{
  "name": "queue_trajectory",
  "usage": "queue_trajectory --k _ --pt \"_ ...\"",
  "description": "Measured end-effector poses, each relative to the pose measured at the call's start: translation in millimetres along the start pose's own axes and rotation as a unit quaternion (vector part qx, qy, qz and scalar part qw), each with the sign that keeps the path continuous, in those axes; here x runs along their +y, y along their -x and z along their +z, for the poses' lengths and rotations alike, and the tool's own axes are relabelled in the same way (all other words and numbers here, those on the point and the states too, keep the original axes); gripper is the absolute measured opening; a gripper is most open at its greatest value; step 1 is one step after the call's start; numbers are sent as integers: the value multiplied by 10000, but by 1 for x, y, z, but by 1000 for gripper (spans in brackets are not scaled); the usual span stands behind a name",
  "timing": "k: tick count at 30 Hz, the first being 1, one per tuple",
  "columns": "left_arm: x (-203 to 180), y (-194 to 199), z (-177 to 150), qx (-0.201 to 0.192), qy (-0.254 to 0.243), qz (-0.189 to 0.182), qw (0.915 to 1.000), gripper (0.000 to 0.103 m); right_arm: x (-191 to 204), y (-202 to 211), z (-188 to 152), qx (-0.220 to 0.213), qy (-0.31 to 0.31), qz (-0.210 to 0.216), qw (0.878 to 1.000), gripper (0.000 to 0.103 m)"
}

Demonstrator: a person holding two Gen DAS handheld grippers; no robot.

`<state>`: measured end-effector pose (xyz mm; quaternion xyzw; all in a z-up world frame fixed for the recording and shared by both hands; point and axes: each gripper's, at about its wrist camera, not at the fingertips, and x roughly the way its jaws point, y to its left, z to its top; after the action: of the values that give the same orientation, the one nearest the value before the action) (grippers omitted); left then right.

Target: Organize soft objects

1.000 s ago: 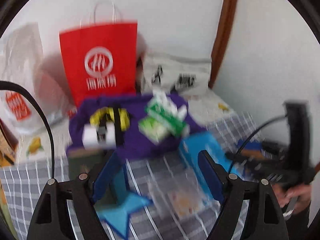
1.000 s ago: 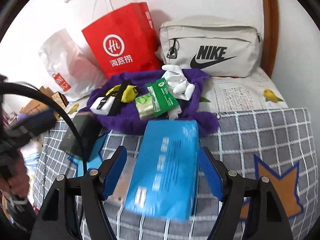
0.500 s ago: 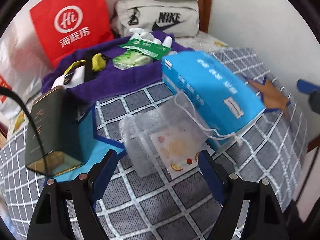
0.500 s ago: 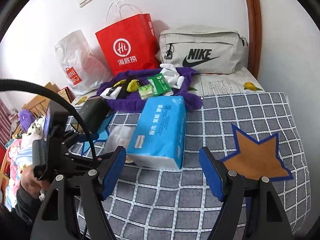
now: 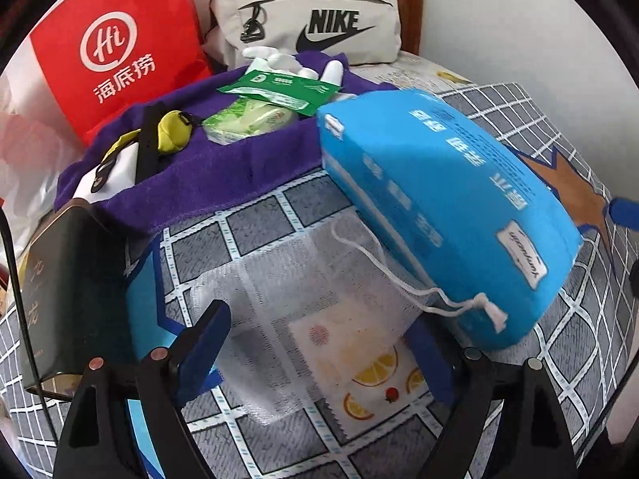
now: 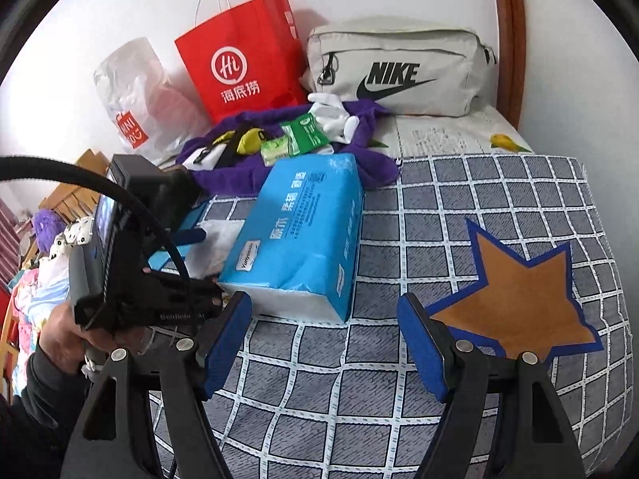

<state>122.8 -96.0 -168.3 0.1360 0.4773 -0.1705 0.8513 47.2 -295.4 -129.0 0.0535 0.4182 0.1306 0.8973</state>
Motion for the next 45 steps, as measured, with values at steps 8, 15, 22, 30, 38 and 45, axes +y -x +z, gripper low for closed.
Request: queue_trajectory --k 8,15,22,30,38,45 --pt "13 4 0 -18 229 -299 9993 9 5 -10 -6 192 4 129 9997 75" --pt "22 23 -8 -115 325 -506 9981 8 26 -10 -9 285 196 204 9992 73" --pt "40 60 -33 -247 629 -728 9951 8 65 -20 -16 452 515 446 9967 73" --pt "79 79 -80 -295 1156 -467 9918 8 123 -52 -17 671 979 526 9915 73" --pt "104 79 -103 -437 1488 -480 9867 8 130 -93 -17 648 428 -5 9970 70" --pt "107 67 -109 -424 1547 -766 9841 8 137 -115 -11 447 540 -546 9960 63"
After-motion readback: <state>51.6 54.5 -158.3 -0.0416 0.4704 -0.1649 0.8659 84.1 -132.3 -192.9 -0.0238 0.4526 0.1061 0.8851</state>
